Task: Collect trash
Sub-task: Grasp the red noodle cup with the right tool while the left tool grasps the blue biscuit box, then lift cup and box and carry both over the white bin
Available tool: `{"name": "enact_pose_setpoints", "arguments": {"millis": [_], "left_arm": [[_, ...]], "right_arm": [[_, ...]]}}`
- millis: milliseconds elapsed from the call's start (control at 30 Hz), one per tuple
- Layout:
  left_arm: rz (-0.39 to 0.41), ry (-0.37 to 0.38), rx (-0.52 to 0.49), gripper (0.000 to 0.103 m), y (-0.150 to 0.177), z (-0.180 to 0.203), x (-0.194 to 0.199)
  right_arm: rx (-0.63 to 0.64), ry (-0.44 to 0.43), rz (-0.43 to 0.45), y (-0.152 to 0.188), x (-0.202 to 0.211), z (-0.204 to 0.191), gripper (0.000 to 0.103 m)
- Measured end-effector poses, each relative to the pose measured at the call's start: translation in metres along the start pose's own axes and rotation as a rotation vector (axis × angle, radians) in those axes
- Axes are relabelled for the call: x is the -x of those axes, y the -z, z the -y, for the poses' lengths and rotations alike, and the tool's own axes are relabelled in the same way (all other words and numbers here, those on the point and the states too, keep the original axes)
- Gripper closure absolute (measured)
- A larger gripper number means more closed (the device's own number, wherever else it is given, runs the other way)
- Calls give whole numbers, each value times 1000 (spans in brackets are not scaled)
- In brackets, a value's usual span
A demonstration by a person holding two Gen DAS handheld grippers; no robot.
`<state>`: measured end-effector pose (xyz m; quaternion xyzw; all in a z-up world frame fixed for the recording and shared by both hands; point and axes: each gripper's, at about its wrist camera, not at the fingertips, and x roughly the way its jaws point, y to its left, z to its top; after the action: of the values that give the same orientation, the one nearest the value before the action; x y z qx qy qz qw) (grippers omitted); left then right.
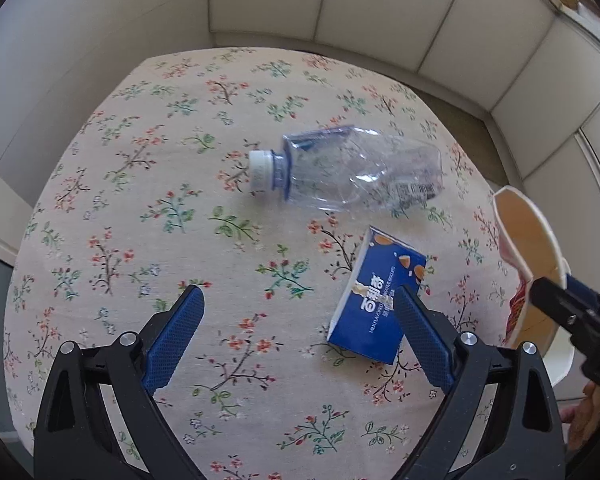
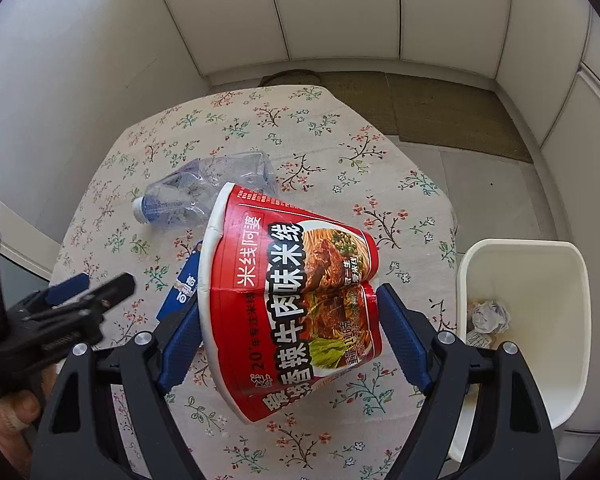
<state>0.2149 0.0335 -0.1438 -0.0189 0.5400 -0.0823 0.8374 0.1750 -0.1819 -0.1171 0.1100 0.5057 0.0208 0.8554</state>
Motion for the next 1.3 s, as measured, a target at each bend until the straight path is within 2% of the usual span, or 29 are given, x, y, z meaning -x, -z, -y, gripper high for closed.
{"name": "enact_pose_setpoints", "arguments": {"millis": [200, 367, 467, 533, 600, 700, 833, 967, 1100, 1300], "left_arm": [[-34, -22, -118, 12, 2, 43, -32], [-49, -50, -174, 13, 5, 65, -50], [-65, -61, -201, 23, 7, 70, -59], [-83, -61, -210, 38, 10, 71, -64], [-81, -35, -210, 46, 11, 71, -62], [-53, -36, -227, 49, 17, 68, -53], [-26, -29, -175, 49, 29, 48, -35], [38, -19, -48, 49, 23, 16, -7], [143, -1, 97, 49, 12, -20, 31], [311, 11, 169, 49, -2, -33, 81]], "right_arm": [[-95, -89, -1, -2, 13, 29, 23], [-108, -82, 3, 0, 18, 40, 23], [-98, -83, 5, 1, 20, 39, 23], [-85, -76, 10, 1, 21, 37, 23], [-78, -79, 10, 1, 22, 36, 23], [-63, -78, 9, 2, 21, 30, 23], [-29, -87, 7, 4, 19, 18, 23], [13, -104, 8, 6, 17, -1, 23], [60, -107, 41, 8, 22, -22, 23], [132, -81, 149, 15, 41, -50, 23]]}}
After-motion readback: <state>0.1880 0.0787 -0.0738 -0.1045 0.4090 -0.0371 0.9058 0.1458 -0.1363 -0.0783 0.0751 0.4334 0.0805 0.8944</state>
